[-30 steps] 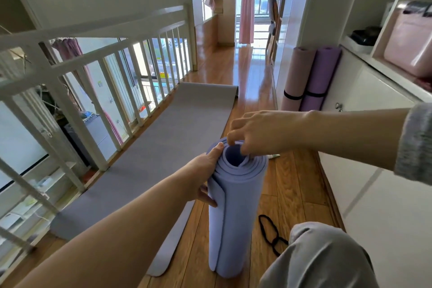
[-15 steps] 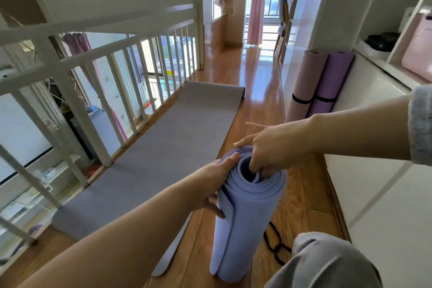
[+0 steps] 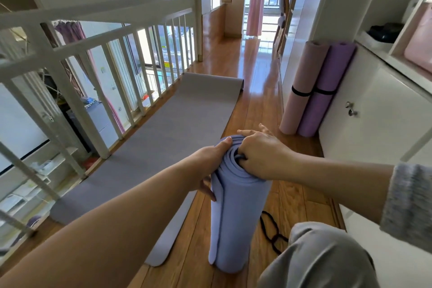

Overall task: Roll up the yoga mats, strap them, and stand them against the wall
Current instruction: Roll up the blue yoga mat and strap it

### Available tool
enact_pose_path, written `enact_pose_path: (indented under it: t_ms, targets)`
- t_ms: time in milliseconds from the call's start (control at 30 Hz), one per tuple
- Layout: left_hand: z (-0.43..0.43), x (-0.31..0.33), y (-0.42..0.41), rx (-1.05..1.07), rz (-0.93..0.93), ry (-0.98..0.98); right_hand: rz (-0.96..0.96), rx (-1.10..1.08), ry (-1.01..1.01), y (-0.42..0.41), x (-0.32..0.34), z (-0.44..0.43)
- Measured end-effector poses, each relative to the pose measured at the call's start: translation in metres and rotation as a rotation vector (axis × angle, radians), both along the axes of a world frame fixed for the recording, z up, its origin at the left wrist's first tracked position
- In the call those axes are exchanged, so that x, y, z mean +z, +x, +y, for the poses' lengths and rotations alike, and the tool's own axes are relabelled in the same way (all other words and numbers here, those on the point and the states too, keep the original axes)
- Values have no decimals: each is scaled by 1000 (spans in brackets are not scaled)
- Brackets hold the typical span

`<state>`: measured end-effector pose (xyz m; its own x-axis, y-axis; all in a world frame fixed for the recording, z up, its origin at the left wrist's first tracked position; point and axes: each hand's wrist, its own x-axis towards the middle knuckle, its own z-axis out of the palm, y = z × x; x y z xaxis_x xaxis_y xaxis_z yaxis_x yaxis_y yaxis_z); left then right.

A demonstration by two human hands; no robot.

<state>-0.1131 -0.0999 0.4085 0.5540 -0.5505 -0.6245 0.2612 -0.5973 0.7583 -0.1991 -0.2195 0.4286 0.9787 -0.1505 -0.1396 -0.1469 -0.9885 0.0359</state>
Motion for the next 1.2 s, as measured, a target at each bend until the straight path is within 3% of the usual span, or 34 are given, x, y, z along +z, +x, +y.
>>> enact_pose_path:
  t_ms: [100, 167, 300, 433, 500, 667, 800, 867, 900, 967, 1033, 1100, 1167, 1200]
  targets:
    - [0, 1, -2, -2, -12, 8, -17, -91, 76, -4, 0, 8]
    - [2, 1, -7, -14, -17, 7, 84, -64, 104, -12, 9, 10]
    - [3, 1, -12, -19, -40, -7, 300, -22, 341, -43, 28, 5]
    - [1, 3, -17, -43, -25, -19, 163, 212, -39, -63, 16, -1]
    - [0, 5, -22, -52, -15, -16, 95, 280, -89, -61, 7, -4]
    - [-5, 7, -26, -44, -11, -24, 85, 191, 60, -49, -1, -4]
    - [-5, 8, -29, -63, -113, -68, 127, 124, 96, -41, 4, -5]
    - [-3, 9, -34, -64, -123, -81, 135, 106, 325, -45, 12, -10]
    - [-1, 10, -36, -66, -127, -84, 86, 89, 500, -46, 15, -14]
    - [0, 10, -37, -59, -133, -86, -216, -35, 745, -46, 22, -24]
    - [0, 9, -38, -62, -124, -88, -423, -209, 672, -41, 24, -34]
    - [-1, 9, -39, -82, -105, -85, -195, -334, 630, -36, 21, -39]
    - [-1, 8, -38, -87, -94, -89, 68, -410, 792, -31, 15, -43]
    - [-2, 7, -36, -86, -95, -94, 105, -424, 887, -29, 14, -43]
